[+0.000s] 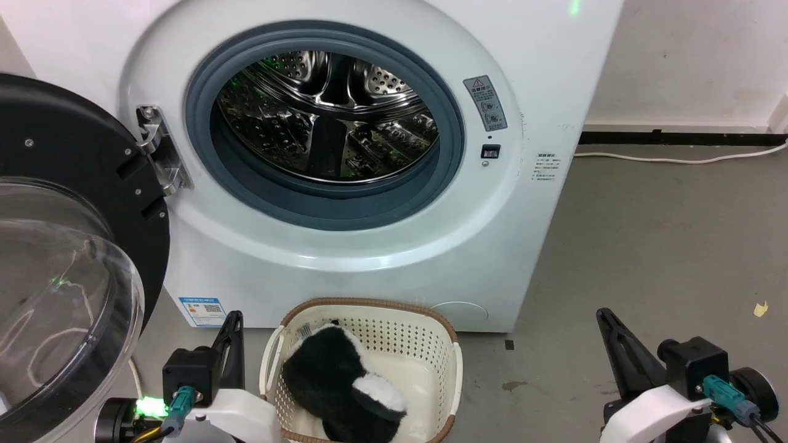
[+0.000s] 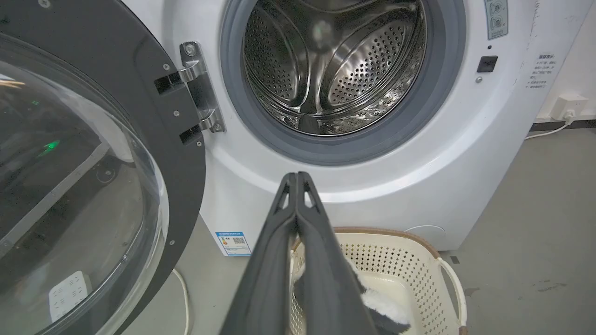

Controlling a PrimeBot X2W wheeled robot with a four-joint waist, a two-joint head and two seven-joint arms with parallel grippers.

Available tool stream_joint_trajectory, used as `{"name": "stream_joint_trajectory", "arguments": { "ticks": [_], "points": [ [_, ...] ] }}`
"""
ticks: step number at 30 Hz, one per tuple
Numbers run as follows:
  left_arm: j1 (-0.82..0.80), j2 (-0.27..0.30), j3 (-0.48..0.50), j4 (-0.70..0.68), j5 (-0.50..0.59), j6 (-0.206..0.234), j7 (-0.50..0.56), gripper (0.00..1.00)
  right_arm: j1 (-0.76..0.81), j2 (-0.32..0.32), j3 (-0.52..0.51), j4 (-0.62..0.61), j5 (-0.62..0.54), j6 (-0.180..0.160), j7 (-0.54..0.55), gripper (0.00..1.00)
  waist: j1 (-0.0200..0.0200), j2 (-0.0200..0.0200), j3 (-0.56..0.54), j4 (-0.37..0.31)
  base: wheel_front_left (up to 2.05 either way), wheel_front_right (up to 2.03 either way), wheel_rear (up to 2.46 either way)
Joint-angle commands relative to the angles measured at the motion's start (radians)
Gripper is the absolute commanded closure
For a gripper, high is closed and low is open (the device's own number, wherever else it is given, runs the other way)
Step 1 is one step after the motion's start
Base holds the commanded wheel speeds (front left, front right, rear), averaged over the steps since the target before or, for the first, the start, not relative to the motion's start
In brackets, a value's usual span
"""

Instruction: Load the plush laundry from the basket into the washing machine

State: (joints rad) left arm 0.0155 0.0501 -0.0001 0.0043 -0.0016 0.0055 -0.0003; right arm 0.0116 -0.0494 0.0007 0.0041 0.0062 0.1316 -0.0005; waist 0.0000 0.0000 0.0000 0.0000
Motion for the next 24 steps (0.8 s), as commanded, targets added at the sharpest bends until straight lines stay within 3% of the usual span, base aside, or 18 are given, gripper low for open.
{"name": "stream_joint_trajectory", "arguments": {
  "ticks": [1,14,15,24],
  "points": [
    [-0.015,0.000,0.000,-0.004,0.002,-0.005,0.000,1.00,-0.012,-0.001,-0.001,-0.004,-0.006,-0.001,0.000,1.00,0.0000,0.0000,0.000,0.000,0.00,0.00,0.00],
    [0.000,0.000,0.000,0.000,0.000,0.001,0.000,1.00,0.000,0.000,0.000,0.000,0.001,0.000,0.000,1.00,0.0000,0.0000,0.000,0.000,0.00,0.00,0.00],
    [0.000,0.000,0.000,0.000,0.000,0.001,-0.001,0.00,0.000,0.000,0.000,0.000,0.001,0.000,-0.001,0.00,0.0000,0.0000,0.000,0.000,0.00,0.00,0.00],
    [-0.001,0.000,-0.015,-0.001,-0.005,0.008,-0.015,0.00,0.003,0.000,-0.010,-0.001,0.013,0.000,-0.015,0.00,0.0000,0.0000,0.002,-0.002,0.00,0.00,0.00]
  ]
}}
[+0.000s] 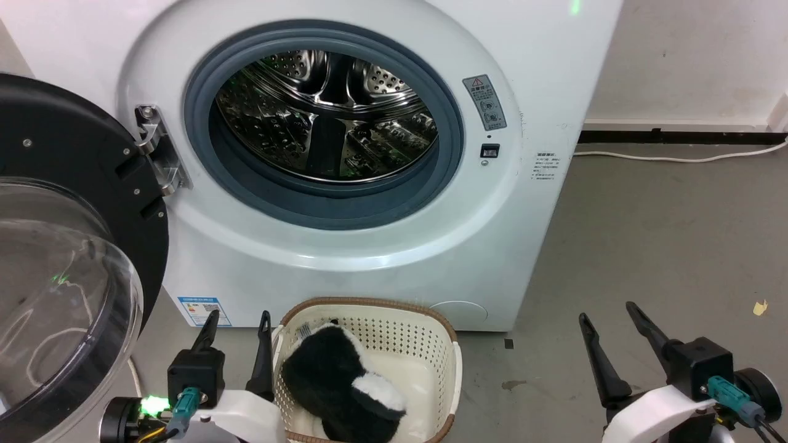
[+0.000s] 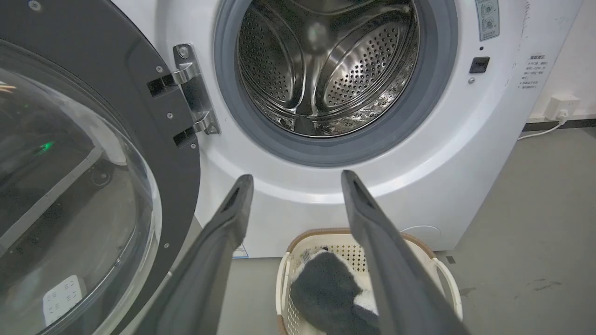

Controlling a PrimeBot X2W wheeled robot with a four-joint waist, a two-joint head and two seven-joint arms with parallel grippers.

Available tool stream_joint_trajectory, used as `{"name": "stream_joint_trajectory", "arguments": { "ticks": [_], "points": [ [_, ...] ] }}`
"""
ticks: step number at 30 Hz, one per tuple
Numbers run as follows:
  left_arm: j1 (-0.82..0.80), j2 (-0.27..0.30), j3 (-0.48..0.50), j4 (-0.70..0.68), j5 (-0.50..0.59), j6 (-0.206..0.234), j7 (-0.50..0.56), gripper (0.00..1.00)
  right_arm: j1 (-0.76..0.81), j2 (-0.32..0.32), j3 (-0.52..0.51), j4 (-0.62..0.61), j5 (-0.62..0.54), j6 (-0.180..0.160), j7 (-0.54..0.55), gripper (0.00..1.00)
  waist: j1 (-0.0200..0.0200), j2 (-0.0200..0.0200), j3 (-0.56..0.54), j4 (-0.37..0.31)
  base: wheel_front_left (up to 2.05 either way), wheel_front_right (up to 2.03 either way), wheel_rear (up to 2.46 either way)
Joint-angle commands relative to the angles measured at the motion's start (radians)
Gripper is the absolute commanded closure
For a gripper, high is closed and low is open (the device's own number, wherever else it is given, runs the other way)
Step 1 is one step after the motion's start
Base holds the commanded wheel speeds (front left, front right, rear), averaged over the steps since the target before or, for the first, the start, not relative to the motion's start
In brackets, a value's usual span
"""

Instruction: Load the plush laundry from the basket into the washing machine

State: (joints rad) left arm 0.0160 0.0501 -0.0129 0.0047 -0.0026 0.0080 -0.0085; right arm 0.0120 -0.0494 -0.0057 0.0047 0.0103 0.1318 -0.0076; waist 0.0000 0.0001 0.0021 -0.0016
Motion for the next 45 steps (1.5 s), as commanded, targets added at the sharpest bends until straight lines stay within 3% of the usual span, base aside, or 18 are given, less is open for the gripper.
{"name": "stream_joint_trajectory", "arguments": {
  "ticks": [1,16,36,37,45],
  "points": [
    [-0.002,0.000,-0.004,-0.002,-0.005,0.006,-0.008,0.00,0.003,0.000,-0.005,-0.002,0.011,0.000,-0.010,0.00,0.0000,-0.0001,0.001,0.000,0.00,0.00,0.00],
    [-0.028,0.000,-0.042,0.034,-0.018,0.014,-0.040,0.00,-0.013,0.000,-0.026,-0.012,0.028,0.000,-0.041,0.00,0.0000,-0.0001,0.063,-0.024,0.00,0.00,0.00],
    [-0.192,0.058,-0.082,0.240,-0.031,0.007,-0.058,0.00,-0.082,0.000,-0.021,-0.025,0.087,0.000,-0.089,0.00,0.0000,-0.0001,0.265,-0.120,0.00,0.00,0.00],
    [-0.249,0.079,-0.095,0.313,-0.037,0.000,-0.045,0.00,-0.102,0.000,-0.016,-0.024,0.107,0.000,-0.101,0.00,0.0000,-0.0001,0.313,-0.143,0.00,0.00,0.00],
    [-0.326,0.101,-0.113,0.434,-0.050,-0.011,-0.024,0.00,-0.124,0.000,-0.004,-0.023,0.133,-0.001,-0.118,0.00,0.0000,-0.0001,0.374,-0.177,0.00,0.00,0.00]
  ]
}}
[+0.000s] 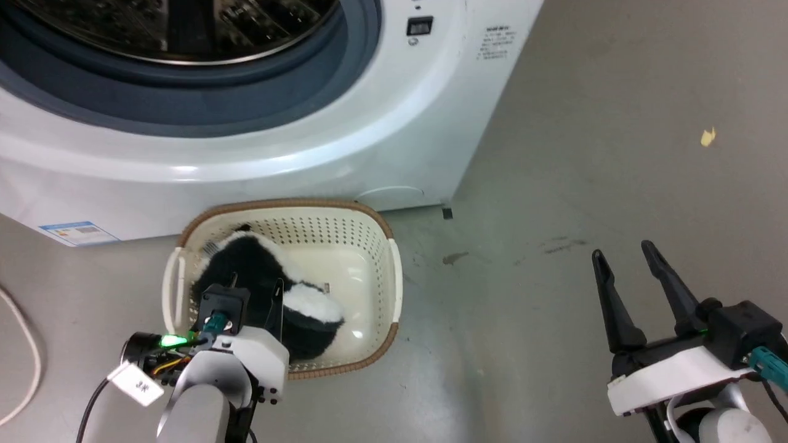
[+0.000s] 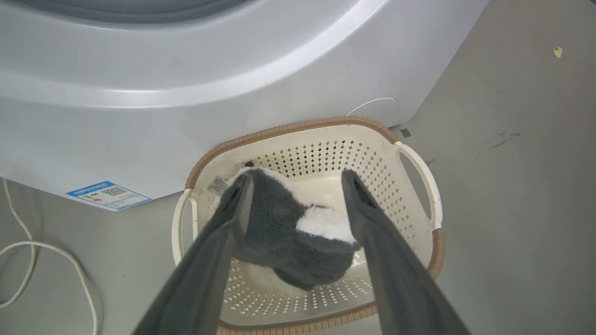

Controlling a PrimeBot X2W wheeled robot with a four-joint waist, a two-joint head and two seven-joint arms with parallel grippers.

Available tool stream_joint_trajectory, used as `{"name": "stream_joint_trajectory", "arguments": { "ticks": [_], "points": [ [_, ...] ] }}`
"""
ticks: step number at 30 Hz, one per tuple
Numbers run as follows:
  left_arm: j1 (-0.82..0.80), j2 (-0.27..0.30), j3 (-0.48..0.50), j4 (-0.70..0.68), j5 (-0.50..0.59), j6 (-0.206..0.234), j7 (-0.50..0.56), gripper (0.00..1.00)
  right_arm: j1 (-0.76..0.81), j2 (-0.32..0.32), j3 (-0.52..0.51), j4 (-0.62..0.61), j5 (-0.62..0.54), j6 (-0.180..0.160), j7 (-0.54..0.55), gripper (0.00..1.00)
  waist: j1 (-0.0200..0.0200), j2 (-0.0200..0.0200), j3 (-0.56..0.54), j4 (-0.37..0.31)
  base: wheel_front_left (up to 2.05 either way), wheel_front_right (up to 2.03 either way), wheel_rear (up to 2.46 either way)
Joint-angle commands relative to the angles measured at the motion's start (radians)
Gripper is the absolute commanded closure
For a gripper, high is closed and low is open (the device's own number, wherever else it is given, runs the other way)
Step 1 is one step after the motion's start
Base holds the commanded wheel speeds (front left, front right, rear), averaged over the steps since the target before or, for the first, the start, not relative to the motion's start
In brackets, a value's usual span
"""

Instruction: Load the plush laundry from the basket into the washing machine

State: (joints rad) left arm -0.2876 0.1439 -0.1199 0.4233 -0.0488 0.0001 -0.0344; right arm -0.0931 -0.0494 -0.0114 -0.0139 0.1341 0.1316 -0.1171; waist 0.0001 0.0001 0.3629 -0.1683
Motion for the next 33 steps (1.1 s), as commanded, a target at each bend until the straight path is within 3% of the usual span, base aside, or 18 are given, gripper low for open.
{"name": "stream_joint_trajectory", "arguments": {
  "ticks": [1,15,24,33],
  "points": [
    [-0.023,0.007,-0.006,0.015,-0.004,-0.003,0.001,0.00,-0.019,0.000,0.001,-0.005,0.009,0.000,-0.009,0.00,-0.0001,-0.0001,0.013,-0.011,0.00,0.00,0.00],
    [-0.152,0.050,-0.031,0.228,-0.031,-0.004,0.001,0.00,-0.051,0.000,0.015,-0.007,0.044,0.000,-0.038,0.00,-0.0001,-0.0001,0.118,-0.057,0.00,0.00,0.00],
    [-0.259,0.069,-0.052,0.359,-0.053,-0.009,0.060,0.00,-0.049,-0.001,0.021,-0.014,0.060,-0.001,-0.057,0.00,-0.0001,-0.0001,0.188,-0.089,0.00,0.00,0.00],
    [-0.378,0.122,-0.075,0.476,-0.064,0.017,0.125,0.00,-0.078,-0.001,0.043,-0.021,0.093,-0.001,-0.075,0.00,-0.0001,-0.0001,0.281,-0.128,0.00,0.00,0.00]
  ]
}}
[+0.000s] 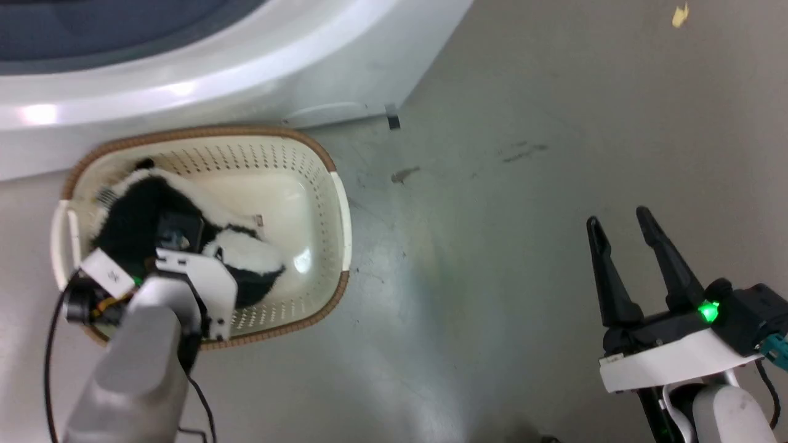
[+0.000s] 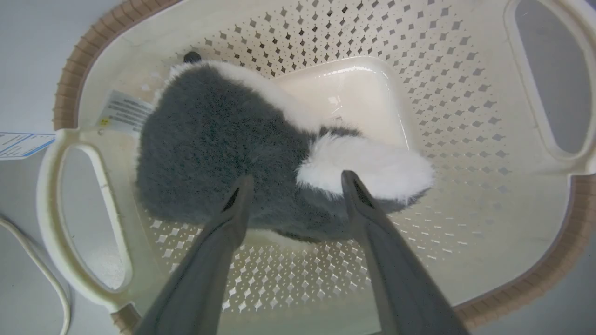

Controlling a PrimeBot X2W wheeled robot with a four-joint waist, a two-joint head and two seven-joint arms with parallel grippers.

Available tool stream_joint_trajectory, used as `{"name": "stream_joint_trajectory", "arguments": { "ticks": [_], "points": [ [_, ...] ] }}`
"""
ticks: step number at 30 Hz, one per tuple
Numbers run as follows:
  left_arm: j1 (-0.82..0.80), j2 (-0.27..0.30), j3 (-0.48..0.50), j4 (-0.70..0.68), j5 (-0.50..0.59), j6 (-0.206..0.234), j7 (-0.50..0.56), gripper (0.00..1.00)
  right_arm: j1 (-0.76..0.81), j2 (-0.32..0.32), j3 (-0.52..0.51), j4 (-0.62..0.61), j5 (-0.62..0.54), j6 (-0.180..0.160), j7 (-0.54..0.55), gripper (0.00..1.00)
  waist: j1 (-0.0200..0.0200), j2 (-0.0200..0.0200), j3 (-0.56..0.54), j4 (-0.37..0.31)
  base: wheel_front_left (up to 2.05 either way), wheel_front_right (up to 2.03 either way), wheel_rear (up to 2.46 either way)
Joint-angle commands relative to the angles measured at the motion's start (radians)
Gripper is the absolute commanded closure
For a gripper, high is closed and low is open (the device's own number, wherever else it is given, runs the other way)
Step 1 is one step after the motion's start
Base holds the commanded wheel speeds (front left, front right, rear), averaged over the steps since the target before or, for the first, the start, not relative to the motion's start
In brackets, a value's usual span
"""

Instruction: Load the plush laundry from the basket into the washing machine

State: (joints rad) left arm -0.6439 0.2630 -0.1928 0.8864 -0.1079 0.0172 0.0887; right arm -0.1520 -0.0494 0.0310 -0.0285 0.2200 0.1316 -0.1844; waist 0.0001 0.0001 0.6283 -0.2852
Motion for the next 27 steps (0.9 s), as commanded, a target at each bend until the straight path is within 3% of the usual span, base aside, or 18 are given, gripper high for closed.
{"name": "stream_joint_trajectory", "arguments": {
  "ticks": [1,8,13,20,27],
  "points": [
    [-0.038,0.011,-0.012,0.021,0.003,0.009,0.001,0.00,-0.021,-0.001,0.003,-0.006,0.012,-0.001,-0.010,0.00,-0.0001,-0.0001,0.027,-0.014,0.00,0.00,0.00],
    [-0.155,0.051,-0.048,0.095,0.016,0.057,0.059,0.00,-0.044,-0.001,0.024,-0.011,0.044,-0.001,-0.025,0.00,-0.0001,-0.0001,0.103,-0.043,0.00,0.00,0.00],
    [-0.213,0.066,-0.023,0.160,-0.033,0.078,0.132,0.00,-0.065,-0.001,0.105,-0.034,0.071,-0.001,-0.035,0.00,-0.0001,-0.0001,0.156,-0.066,0.00,0.00,0.00],
    [-0.289,0.110,-0.040,0.226,-0.050,0.092,0.161,0.00,-0.083,-0.001,0.151,-0.055,0.107,-0.001,-0.050,0.00,-0.0001,-0.0001,0.238,-0.099,0.00,0.00,0.00],
    [-0.346,0.118,-0.050,0.305,-0.090,0.069,0.251,0.00,-0.101,-0.001,0.153,-0.062,0.126,-0.001,-0.064,0.00,-0.0001,-0.0001,0.311,-0.120,0.00,0.00,0.00]
  ]
}}
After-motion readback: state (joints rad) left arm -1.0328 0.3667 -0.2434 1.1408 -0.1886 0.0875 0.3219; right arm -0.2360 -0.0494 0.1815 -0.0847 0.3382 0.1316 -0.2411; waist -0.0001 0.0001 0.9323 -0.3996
